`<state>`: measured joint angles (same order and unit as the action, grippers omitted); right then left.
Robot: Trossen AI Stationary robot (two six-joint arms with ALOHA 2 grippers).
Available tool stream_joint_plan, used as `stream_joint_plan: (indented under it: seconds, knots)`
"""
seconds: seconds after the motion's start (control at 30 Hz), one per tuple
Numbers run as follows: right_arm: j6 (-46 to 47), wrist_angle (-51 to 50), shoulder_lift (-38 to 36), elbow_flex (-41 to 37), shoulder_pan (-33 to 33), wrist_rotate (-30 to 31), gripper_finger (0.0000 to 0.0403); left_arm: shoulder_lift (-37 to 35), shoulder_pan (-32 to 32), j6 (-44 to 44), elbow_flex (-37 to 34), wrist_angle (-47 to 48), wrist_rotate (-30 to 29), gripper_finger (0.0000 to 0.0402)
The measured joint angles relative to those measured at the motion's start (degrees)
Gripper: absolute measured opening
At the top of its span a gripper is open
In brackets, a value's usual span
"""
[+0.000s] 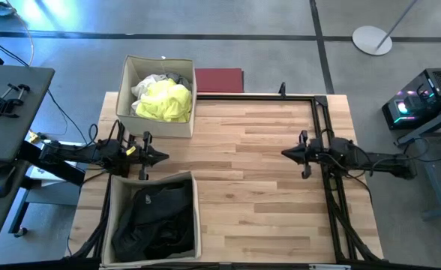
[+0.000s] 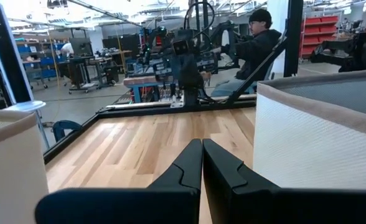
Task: Sort clothes
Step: Return to Home Position
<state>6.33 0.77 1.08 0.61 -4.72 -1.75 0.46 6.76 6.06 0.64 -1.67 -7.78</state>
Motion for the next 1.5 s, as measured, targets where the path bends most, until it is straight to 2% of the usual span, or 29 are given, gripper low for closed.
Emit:
stream_joint_plan:
  seconds: [0.13, 0.7, 0.8, 1.0, 1.5]
  knots:
    - [2.7, -0.3, 1.8, 0.0, 0.0, 1.3, 0.0000, 0.0, 0.0, 0.1, 0.0, 0.0, 0.0, 0.0000]
    - [0.7, -0.3, 2.3, 0.0, 0.0, 2.2, 0.0000, 0.0, 0.0, -1.2, 0.0, 0.0, -0.3, 0.0000]
    - [0.7, -0.3, 2.3, 0.0, 0.0, 2.2, 0.0000, 0.0, 0.0, -2.3, 0.0, -0.2, -2.0, 0.0000]
    - [1.2, -0.3, 2.3, 0.0, 0.0, 2.2, 0.0000, 0.0, 0.0, -5.9, 0.0, -1.2, -9.0, 0.0000]
    - [1.2, -0.3, 2.3, 0.0, 0.0, 2.2, 0.0000, 2.9, 0.0, -5.9, 0.0, -1.2, -9.1, 0.0000]
